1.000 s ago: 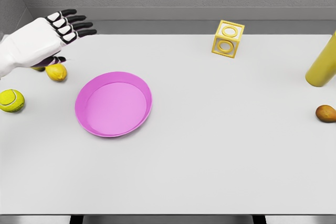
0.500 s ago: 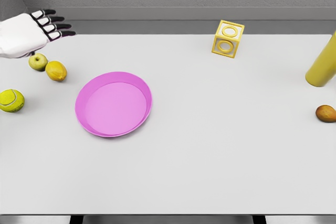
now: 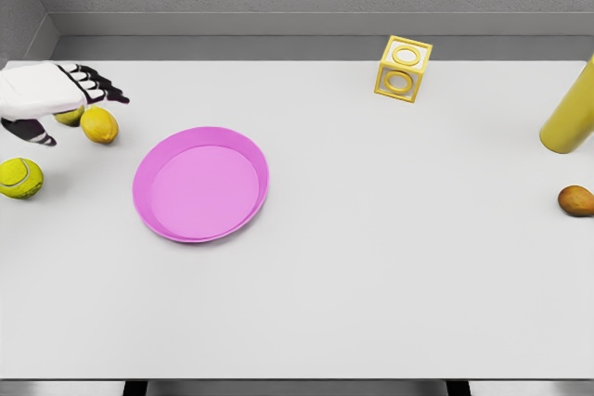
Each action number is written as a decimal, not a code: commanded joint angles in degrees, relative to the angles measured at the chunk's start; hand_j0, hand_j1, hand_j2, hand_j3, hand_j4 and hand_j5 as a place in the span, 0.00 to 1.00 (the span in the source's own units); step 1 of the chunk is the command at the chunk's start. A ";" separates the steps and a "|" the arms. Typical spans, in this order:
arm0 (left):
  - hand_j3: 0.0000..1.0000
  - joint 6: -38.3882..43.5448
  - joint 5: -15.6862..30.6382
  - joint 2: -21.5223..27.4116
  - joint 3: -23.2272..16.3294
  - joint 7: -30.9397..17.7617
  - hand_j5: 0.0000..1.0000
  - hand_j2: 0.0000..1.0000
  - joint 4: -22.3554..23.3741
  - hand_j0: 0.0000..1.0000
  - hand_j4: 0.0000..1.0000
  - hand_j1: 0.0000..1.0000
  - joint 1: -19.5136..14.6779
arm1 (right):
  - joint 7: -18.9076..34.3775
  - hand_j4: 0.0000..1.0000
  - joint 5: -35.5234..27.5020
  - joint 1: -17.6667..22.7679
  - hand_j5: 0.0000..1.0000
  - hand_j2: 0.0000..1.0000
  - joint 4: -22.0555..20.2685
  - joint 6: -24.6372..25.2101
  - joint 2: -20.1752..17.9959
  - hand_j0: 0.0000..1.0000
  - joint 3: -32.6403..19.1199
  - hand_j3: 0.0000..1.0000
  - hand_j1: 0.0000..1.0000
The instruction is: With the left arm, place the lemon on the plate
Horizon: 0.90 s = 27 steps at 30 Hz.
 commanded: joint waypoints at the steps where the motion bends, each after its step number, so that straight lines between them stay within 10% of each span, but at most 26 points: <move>1: 1.00 0.10 1.05 -1.12 0.03 -3.94 1.00 1.00 -0.11 1.00 1.00 1.00 0.00 | 0.01 1.00 -0.02 0.00 1.00 1.00 -0.01 0.00 0.00 1.00 -0.02 1.00 1.00; 9: 1.00 0.10 0.43 -9.21 -1.02 -4.47 1.00 1.00 2.62 1.00 1.00 1.00 -0.45 | -0.08 1.00 -0.02 0.00 1.00 1.00 -0.01 0.00 0.00 1.00 -0.02 1.00 1.00; 27: 1.00 0.10 -0.97 -8.59 -0.14 -4.47 1.00 1.00 4.37 1.00 1.00 1.00 0.52 | 0.01 1.00 -0.02 0.00 1.00 1.00 -0.01 0.00 0.00 1.00 -0.02 1.00 1.00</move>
